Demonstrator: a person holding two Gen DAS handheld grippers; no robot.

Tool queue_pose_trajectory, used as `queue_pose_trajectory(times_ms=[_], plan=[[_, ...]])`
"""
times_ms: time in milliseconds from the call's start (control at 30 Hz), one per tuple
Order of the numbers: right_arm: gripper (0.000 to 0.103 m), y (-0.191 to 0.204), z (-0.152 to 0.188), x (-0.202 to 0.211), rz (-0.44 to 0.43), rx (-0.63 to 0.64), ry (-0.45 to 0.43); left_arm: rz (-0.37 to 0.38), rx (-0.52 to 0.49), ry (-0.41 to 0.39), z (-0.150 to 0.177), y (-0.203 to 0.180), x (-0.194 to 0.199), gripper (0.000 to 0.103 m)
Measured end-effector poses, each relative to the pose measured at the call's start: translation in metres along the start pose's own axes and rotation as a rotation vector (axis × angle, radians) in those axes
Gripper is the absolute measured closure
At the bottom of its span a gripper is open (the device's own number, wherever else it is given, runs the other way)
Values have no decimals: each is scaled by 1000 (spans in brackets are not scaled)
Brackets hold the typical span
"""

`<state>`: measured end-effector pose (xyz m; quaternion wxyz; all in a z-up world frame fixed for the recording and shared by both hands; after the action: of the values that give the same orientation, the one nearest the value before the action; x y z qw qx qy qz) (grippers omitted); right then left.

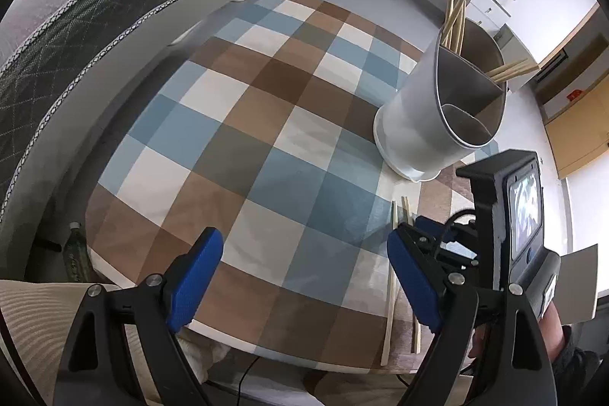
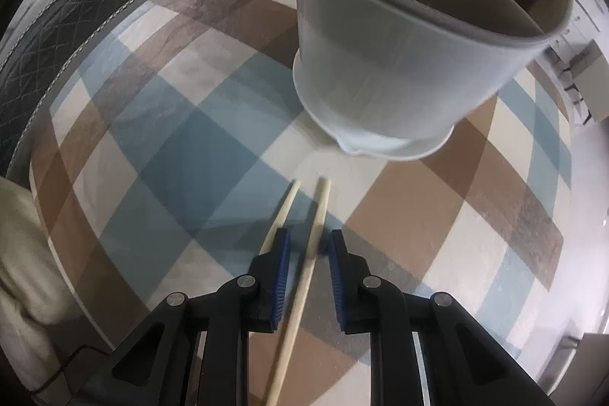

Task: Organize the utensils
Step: 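Close the right gripper on one wooden chopstick beside the holder, then close the left gripper on the last chopstick while the right gripper holds its chopstick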

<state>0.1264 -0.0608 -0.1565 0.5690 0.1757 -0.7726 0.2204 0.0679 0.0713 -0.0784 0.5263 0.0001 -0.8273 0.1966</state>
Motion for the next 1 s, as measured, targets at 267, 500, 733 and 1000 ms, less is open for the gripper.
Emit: queue_pose_trajectory(times_ms=[267, 500, 733, 1000], plan=[[98, -2, -13, -1, -29, -60, -13, -31, -19, -6, 1, 0, -1, 18], [98, -7, -10, 4, -47, -66, -43, -56, -49, -38, 0, -3, -1, 18], [98, -39, 11, 22, -102, -198, -102, -88, -94, -40, 4, -10, -6, 18], [98, -68, 21, 34, -163, -304, -110, -105, -141, -33, 10, -18, -13, 18]])
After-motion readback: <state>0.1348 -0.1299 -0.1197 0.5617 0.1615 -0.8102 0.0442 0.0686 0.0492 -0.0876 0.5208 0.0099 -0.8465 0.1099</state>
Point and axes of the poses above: each gripper's, at about its wrist camera, not at the fingertips, and x roughly against the way its jaws point, y to its left, z to its underside, the point moved 2 cm from there along -x, roughly the way its jaws point, and after that the axes turned 4 degrees about z, right-handed, at the moved point
